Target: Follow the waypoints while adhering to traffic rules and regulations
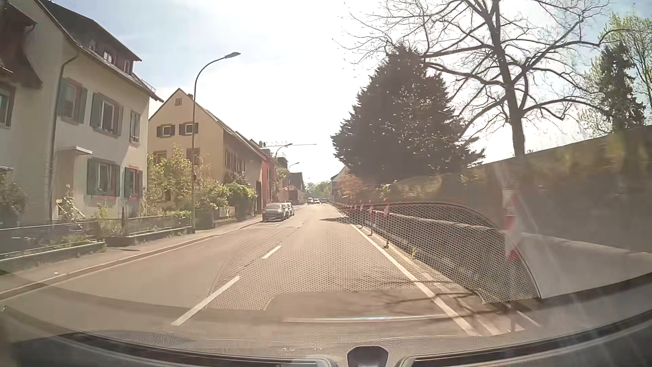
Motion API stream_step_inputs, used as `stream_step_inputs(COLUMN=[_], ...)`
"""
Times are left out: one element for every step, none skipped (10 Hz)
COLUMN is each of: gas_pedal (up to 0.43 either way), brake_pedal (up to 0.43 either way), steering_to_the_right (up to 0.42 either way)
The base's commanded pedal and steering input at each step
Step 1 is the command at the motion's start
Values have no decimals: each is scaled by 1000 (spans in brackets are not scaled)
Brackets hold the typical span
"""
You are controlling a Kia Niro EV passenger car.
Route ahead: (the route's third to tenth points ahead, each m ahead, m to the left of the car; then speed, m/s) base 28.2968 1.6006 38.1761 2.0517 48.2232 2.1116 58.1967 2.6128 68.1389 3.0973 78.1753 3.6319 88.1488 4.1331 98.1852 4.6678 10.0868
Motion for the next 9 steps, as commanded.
stream_step_inputs(gas_pedal=[67, 67, 67, 67, 67, 67, 67, 67, 67], brake_pedal=[0, 0, 0, 0, 0, 0, 0, 0, 0], steering_to_the_right=[-10, -8, -8, -8, -8, -8, -8, -8, -8])
